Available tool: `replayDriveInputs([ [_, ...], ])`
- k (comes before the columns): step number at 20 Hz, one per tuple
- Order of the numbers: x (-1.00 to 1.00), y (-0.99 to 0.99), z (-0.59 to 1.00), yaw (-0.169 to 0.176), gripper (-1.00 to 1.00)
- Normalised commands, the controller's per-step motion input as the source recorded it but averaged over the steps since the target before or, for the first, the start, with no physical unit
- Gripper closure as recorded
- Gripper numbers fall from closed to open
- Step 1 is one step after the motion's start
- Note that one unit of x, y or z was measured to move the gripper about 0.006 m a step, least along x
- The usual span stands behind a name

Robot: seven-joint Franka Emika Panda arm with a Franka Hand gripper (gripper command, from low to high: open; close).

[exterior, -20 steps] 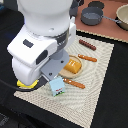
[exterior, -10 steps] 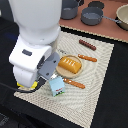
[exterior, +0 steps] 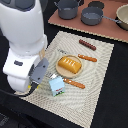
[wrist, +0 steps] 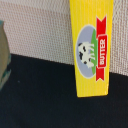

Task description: Interact with the objects in diverse but meaningful ways.

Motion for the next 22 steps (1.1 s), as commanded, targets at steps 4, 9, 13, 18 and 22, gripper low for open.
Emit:
replayDriveInputs([
  [4, -0.03, -0.03, -0.29, 0.023, -1.00],
  [9, -0.33, -0.01, -0.39, 0.037, -1.00],
  [13, -0.43, 0.00, -0.23, 0.050, -1.00],
  [18, -0.37, 0.00, -0.10, 0.059, 1.00],
  [22, -0.34, 0.00, -0.15, 0.054, 1.00],
])
